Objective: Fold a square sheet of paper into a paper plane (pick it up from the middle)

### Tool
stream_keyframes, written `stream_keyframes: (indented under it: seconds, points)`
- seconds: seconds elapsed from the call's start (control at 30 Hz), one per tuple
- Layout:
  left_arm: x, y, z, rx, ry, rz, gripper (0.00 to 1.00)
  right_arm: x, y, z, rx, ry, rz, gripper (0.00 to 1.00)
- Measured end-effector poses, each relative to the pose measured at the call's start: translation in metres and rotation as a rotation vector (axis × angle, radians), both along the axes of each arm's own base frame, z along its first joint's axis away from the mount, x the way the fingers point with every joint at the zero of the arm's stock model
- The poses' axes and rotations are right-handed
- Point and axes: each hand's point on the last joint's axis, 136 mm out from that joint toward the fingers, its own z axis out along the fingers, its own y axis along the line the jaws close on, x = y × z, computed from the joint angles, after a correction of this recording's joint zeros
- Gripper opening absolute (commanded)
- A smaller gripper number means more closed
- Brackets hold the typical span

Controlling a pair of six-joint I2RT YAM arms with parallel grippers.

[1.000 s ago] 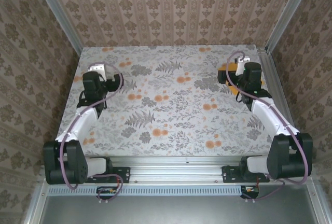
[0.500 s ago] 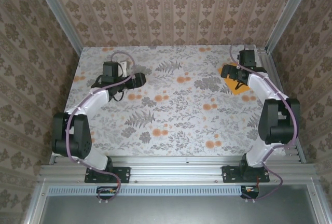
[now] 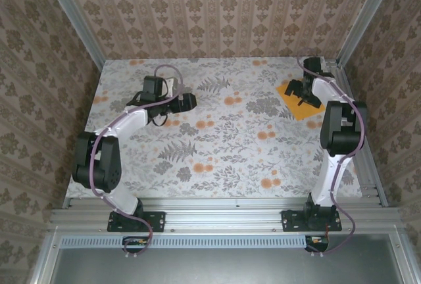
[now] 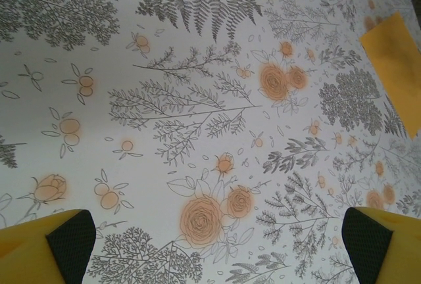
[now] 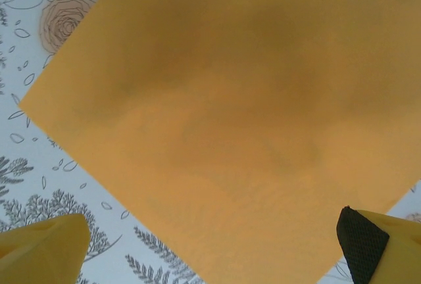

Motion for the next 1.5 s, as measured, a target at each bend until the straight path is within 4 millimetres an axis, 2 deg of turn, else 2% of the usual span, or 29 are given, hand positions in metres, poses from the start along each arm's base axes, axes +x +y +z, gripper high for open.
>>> stream_keyframes:
  seconds: [0.1, 0.4, 0.63, 0.8, 1.03, 1.23, 1.5]
  points:
    - [-0.003, -0.006, 0.0, -0.011, 0.007, -0.017, 1.0, 0.007, 0.0, -0.008, 0.011, 0.018, -0.012, 1.0]
    - [-0.013, -0.012, -0.003, -0.019, 0.044, -0.048, 1.0, 0.006, 0.0, -0.024, 0.016, 0.11, -0.01, 1.0]
    - [-0.015, -0.013, -0.009, -0.02, 0.066, -0.055, 1.0, -0.003, 0.003, -0.033, 0.011, 0.17, 0.019, 1.0]
    - [-0.017, -0.012, -0.011, -0.015, 0.075, -0.057, 1.0, -0.01, 0.004, -0.049, 0.007, 0.226, 0.044, 1.0]
    - [-0.018, -0.012, -0.012, -0.007, 0.077, -0.064, 1.0, -0.009, 0.007, -0.048, -0.002, 0.246, 0.087, 0.99]
    - [-0.025, -0.01, -0.02, 0.008, 0.108, -0.069, 1.0, -0.011, 0.027, -0.048, 0.006, 0.265, 0.147, 0.97]
    - [-0.038, -0.005, -0.035, 0.032, 0.15, -0.081, 1.0, -0.015, 0.067, -0.047, 0.003, 0.292, 0.244, 0.96]
